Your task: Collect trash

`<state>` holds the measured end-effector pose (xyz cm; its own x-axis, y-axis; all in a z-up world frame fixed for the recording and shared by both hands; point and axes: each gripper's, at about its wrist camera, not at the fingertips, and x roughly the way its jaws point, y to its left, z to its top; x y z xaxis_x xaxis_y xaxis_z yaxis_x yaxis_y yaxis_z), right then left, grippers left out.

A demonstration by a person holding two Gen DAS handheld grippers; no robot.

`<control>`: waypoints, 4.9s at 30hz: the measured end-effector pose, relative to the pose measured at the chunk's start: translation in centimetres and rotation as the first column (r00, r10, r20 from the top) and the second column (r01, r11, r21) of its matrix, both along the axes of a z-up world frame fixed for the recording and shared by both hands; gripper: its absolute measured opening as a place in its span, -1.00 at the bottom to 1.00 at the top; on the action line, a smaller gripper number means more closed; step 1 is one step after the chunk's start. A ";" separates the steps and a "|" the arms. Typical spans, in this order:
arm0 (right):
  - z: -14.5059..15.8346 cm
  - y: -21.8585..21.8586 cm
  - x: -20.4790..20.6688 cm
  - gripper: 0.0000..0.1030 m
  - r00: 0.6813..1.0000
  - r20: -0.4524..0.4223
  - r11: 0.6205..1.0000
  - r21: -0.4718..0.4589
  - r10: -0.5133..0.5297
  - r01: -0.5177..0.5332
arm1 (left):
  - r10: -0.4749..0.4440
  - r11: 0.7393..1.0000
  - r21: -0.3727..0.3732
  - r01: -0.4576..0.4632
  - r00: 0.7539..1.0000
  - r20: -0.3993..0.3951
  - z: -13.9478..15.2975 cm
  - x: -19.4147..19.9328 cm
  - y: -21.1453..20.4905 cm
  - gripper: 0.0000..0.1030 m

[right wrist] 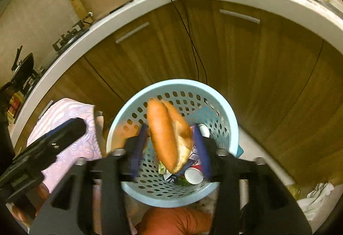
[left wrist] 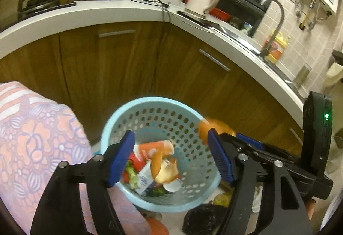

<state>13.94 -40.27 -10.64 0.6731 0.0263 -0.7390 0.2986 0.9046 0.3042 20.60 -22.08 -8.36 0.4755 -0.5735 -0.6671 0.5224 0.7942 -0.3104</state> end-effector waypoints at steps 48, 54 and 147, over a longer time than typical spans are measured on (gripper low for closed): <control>7.8 12.0 -9.1 0.13 0.963 0.265 0.932 -0.337 -0.043 0.134 | 0.203 0.979 -0.047 -0.199 0.923 0.327 4.0 -10.1 12.7 0.79; 7.7 11.7 -9.3 0.13 0.961 0.269 0.929 -0.336 -0.061 0.152 | 0.191 0.980 -0.019 -0.197 0.918 0.348 3.9 -10.5 12.0 0.80; 7.0 12.5 -9.1 0.14 0.970 0.241 0.933 -0.342 -0.024 0.108 | 0.226 0.974 -0.052 -0.220 0.937 0.266 3.3 -8.5 14.2 0.85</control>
<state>4.87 -27.73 -3.68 0.8160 -0.2564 -0.5180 0.3217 0.9461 0.0386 12.07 -7.84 -5.11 0.7524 -0.4446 -0.4860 0.3987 0.8947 -0.2012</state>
